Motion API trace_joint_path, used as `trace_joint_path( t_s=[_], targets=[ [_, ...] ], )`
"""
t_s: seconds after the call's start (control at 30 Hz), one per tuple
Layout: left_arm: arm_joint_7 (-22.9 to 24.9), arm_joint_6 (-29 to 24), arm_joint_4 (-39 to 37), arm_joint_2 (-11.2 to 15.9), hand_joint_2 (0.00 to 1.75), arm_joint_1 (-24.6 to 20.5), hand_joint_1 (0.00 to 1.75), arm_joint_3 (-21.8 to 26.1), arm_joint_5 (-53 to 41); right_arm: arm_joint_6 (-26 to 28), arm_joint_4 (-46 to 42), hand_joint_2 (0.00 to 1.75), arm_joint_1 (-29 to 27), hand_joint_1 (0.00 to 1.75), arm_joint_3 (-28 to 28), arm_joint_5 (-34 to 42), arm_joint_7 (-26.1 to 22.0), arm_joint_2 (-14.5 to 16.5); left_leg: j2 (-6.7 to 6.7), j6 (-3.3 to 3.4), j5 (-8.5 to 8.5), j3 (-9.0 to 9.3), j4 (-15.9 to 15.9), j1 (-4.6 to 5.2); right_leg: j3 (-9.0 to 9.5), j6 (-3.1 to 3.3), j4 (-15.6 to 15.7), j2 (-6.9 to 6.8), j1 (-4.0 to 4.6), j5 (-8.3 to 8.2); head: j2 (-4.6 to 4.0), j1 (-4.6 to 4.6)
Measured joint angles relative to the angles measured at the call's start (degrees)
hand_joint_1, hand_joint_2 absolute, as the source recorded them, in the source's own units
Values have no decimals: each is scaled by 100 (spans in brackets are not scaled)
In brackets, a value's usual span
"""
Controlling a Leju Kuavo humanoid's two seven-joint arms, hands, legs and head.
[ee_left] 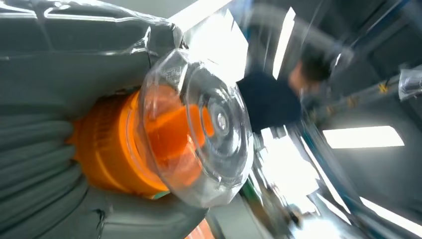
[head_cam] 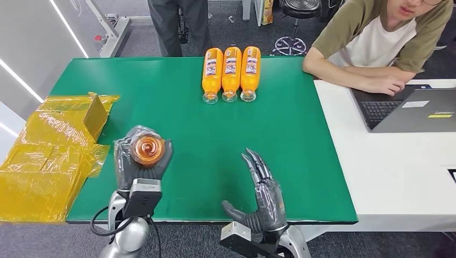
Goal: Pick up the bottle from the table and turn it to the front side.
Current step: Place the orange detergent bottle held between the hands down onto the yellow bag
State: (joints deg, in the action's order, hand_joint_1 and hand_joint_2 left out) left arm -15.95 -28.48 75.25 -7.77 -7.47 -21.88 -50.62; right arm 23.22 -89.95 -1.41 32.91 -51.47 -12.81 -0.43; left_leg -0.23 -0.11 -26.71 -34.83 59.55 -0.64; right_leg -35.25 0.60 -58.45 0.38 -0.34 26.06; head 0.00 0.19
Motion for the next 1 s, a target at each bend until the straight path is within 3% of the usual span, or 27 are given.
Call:
trace_joint_path(
  t_s=[0.13, 0.33, 0.67, 0.77, 0.87, 1.0],
  targets=[
    [587, -467, 287, 259, 175, 74, 175, 440, -1645, -14, -101, 175, -69, 0, -5, 28, -51, 12, 1, -1, 0, 0, -1, 0, 0, 0, 0, 0, 2, 1, 0, 1],
    [1081, -540, 553, 708, 175, 166, 175, 927, -3111, 51, -120, 175, -103, 0, -8, 324, -316, 103, 2, -2, 1, 1, -1, 0, 1, 0, 0, 1, 2, 1, 0, 1],
    [1047, -343, 426, 1417, 175, 33, 175, 1106, -3357, 135, -112, 175, -84, 0, -10, 719, -531, 167, 0, -4, 3, 2, 0, 0, 0, 0, 1, -1, 2, 0, 0, 2],
    [585, -48, -237, 1859, 175, -397, 175, 955, -3474, 78, -80, 175, -2, 0, -10, 979, -646, 167, -1, -12, 9, 3, -1, -1, 0, 3, 0, -1, 2, -2, 0, 1],
    [-1, 215, -1369, 2301, 175, -1017, 175, 542, -3743, 14, -39, 175, 108, 0, -9, 1126, -719, 167, 2, -22, 18, 6, -1, -2, -2, 13, -8, 2, 2, -8, 0, 1],
    [-315, 455, -2989, 2571, 175, -1758, 175, 40, -3813, 45, -31, 175, 146, 0, -4, 1192, -737, 156, 22, -29, 23, 8, -1, -2, -11, 26, -13, 21, 2, -19, 0, 1]
  ],
)
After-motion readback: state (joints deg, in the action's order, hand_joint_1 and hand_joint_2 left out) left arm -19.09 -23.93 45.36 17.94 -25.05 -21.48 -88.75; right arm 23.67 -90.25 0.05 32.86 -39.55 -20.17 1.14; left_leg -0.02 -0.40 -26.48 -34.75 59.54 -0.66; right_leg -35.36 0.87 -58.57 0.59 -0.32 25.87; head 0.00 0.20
